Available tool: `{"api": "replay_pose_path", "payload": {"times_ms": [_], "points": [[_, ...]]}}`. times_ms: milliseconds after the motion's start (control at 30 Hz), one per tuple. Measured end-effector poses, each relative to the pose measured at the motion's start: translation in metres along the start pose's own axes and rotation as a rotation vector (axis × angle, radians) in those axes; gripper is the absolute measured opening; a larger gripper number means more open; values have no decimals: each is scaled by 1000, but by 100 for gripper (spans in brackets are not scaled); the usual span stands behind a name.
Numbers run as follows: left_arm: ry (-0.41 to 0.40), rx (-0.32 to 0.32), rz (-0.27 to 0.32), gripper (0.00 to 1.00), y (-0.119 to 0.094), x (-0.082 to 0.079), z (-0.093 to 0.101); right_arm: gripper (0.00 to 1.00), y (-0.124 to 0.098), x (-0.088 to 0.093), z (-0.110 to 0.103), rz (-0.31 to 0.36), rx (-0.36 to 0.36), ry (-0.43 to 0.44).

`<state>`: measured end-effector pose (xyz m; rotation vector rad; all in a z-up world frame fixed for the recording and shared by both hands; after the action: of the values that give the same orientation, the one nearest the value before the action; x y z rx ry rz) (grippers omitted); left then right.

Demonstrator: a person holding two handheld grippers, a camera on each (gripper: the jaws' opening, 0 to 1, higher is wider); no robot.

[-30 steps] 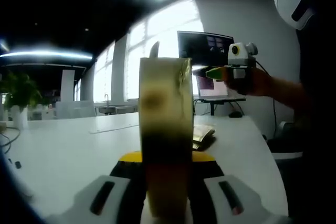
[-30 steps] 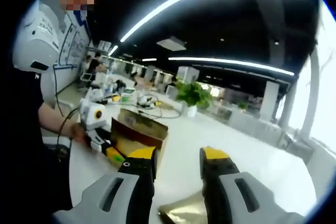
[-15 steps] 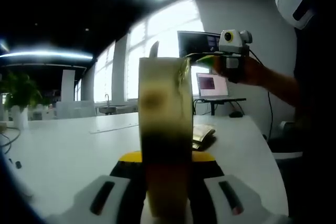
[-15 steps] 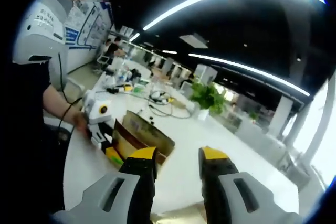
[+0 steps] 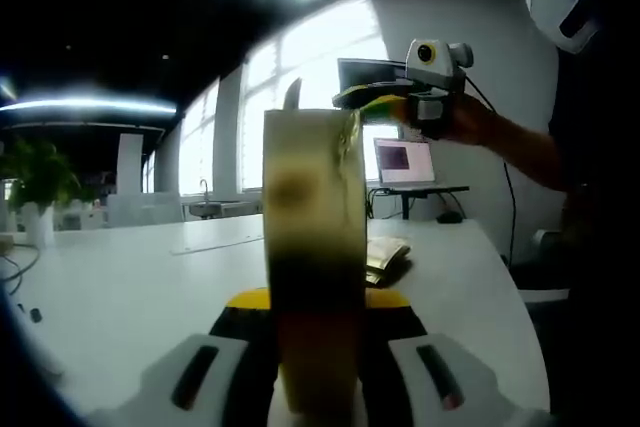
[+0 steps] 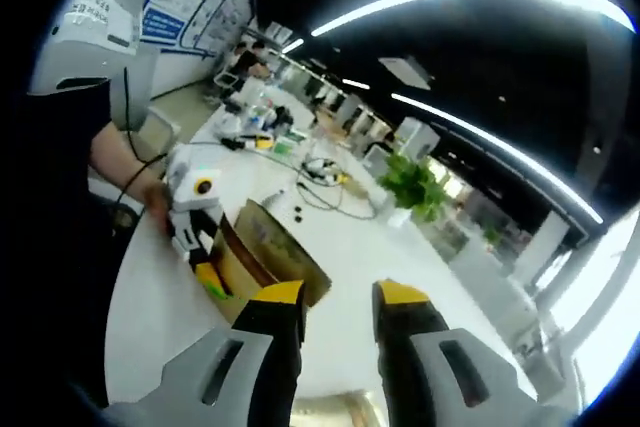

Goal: Extract single mask from mask box in order stack masks on table

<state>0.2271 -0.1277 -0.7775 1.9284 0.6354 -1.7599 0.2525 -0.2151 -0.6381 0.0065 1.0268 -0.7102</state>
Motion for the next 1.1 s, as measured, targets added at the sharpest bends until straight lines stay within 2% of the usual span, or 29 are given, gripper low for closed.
{"api": "replay_pose_path", "payload": {"times_ms": [100, 567, 833, 1100], "points": [[1, 0, 0, 32, 1, -1, 2, 24, 3, -5, 0, 5, -25, -9], [1, 0, 1, 32, 1, -1, 2, 24, 21, -15, -13, -58, -159, -165], [1, 1, 1, 32, 1, -1, 2, 24, 26, -21, -13, -70, -193, -207], [-1, 3, 3, 32, 1, -2, 3, 23, 37, -20, -24, -101, -266, -238]]}}
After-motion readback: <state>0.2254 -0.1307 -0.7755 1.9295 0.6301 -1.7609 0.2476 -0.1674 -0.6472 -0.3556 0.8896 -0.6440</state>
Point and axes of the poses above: the point that each gripper's makers call its tool centre point, and the gripper's own axes: y roughly forward along the fingers, z roughly to its right, x roughly out of its underside, the point moved 1 cm from there along -y, roughly backward along the fingers, and after that the axes turned 3 degrees about y, right-handed, at the moved point
